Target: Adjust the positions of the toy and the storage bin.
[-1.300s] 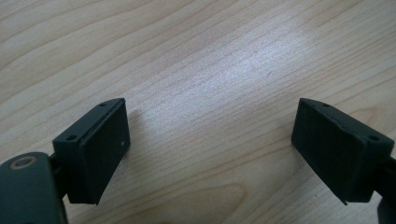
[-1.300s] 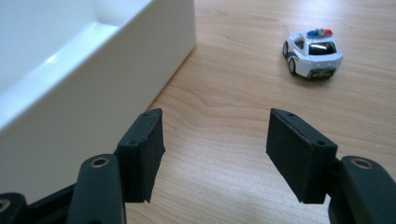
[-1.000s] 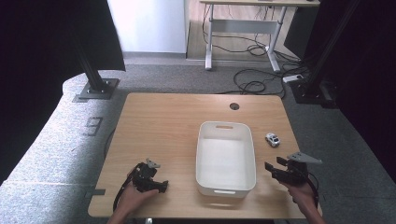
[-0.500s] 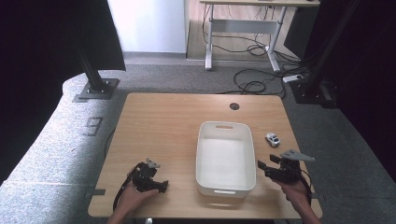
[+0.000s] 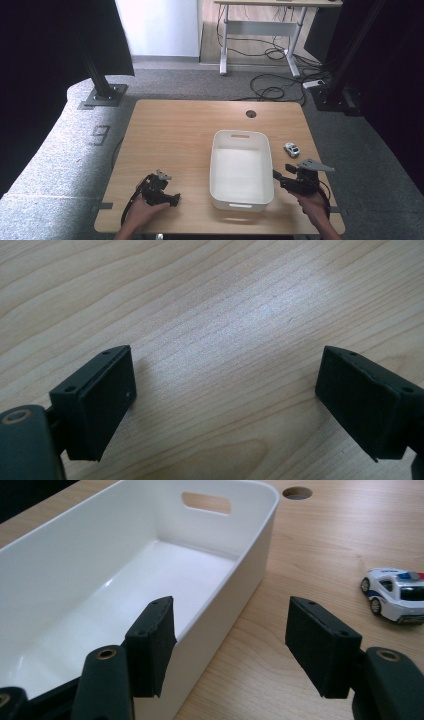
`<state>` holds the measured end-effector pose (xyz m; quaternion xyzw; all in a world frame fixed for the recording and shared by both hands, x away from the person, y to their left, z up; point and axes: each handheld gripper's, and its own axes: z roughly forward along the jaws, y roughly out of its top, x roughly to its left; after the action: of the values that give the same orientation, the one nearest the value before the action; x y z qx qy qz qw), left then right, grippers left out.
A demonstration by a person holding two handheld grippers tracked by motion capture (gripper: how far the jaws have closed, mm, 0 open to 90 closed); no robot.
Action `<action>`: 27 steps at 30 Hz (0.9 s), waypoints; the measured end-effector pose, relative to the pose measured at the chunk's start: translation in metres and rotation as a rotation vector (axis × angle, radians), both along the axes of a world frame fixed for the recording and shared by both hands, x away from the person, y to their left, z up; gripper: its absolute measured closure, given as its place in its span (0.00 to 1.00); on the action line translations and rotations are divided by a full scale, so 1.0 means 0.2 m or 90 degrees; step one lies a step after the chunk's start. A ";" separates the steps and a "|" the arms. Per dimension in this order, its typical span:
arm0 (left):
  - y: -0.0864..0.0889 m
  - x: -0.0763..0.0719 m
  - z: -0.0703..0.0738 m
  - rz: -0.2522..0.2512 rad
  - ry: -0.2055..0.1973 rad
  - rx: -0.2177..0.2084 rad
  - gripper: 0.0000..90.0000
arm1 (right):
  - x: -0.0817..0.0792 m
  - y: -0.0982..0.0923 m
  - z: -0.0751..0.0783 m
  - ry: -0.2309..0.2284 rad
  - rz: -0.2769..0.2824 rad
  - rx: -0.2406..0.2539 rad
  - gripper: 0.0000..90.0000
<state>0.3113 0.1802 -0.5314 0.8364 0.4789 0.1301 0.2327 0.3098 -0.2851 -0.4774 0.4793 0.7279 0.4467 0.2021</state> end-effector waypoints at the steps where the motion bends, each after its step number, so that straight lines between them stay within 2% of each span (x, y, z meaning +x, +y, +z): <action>1: 0.00 0.00 0.00 0.000 0.000 0.000 0.11 | 0.00 0.00 0.00 0.000 0.000 0.000 0.41; 5: 0.00 0.00 0.00 -0.001 0.000 0.000 0.11 | 0.01 0.02 -0.01 0.015 0.015 -0.002 0.46; 6: 0.00 0.00 0.00 -0.001 -0.001 0.000 0.11 | 0.01 0.02 -0.01 0.024 0.020 0.006 0.51; 8: 0.00 0.00 0.00 -0.001 -0.001 0.000 0.11 | 0.01 0.02 -0.01 0.026 0.022 0.008 0.54; 12: 0.00 0.00 0.00 -0.001 -0.001 0.000 0.11 | 0.01 0.05 -0.02 0.032 0.041 -0.006 0.62; 16: 0.00 0.00 0.00 -0.002 -0.001 0.000 0.11 | 0.00 0.08 -0.01 0.037 0.044 -0.015 0.67; 22: 0.00 0.00 0.00 -0.002 -0.001 0.000 0.11 | 0.00 0.09 -0.02 0.050 0.046 -0.004 0.71; 27: 0.00 0.00 0.00 -0.003 -0.001 0.000 0.11 | -0.01 0.09 -0.02 0.047 0.043 -0.010 0.71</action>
<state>0.3112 0.1805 -0.5315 0.8374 0.4768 0.1305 0.2333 0.3087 -0.2666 -0.4812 0.4692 0.7541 0.4293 0.1639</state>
